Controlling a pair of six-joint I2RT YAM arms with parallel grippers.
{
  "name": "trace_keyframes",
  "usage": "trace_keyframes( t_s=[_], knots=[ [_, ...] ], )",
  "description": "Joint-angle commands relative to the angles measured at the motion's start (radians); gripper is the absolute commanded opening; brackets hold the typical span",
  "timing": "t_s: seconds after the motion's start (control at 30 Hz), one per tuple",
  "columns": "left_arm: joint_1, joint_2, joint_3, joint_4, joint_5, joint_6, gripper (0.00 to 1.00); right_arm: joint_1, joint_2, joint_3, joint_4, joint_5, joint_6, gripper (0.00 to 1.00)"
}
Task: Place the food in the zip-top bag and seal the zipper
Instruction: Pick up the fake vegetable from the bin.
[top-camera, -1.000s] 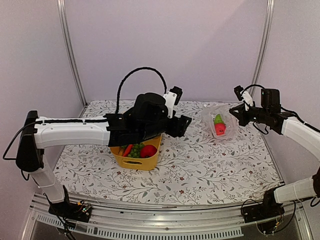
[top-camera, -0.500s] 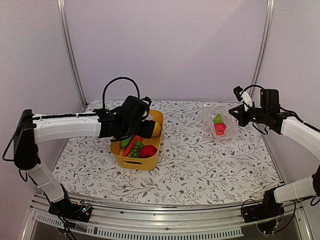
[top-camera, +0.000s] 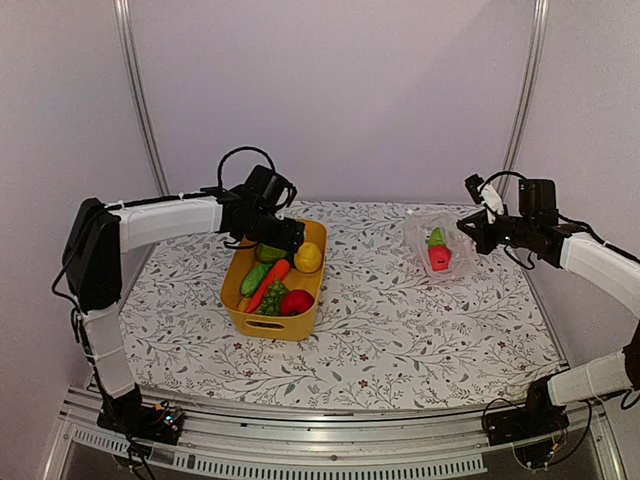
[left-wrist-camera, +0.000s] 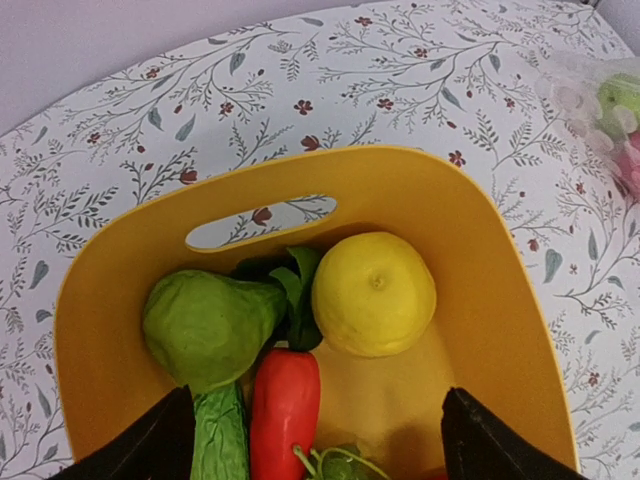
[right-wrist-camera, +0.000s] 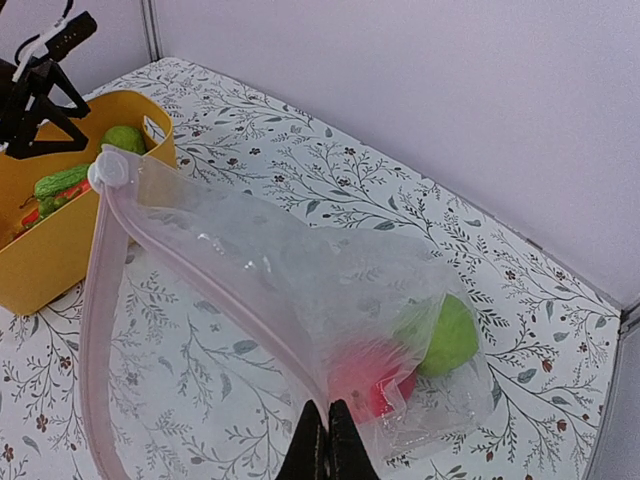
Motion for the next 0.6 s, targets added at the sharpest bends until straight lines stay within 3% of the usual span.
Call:
trace_keyframes(
  t_s=[0.0, 0.23, 0.57],
  knots=[
    [0.002, 0.134, 0.115, -0.077, 0.097, 0.028, 0.83, -0.007, 0.019, -0.007, 0.005, 0.008, -0.008, 0.00],
    [0.004, 0.252, 0.208, -0.097, 0.121, -0.032, 0.75, -0.009, 0.035, -0.007, 0.004, 0.010, -0.009, 0.00],
    [0.027, 0.334, 0.264, -0.085, 0.149, -0.056, 0.75, -0.009, 0.054, -0.007, 0.001, 0.013, -0.014, 0.00]
  ],
)
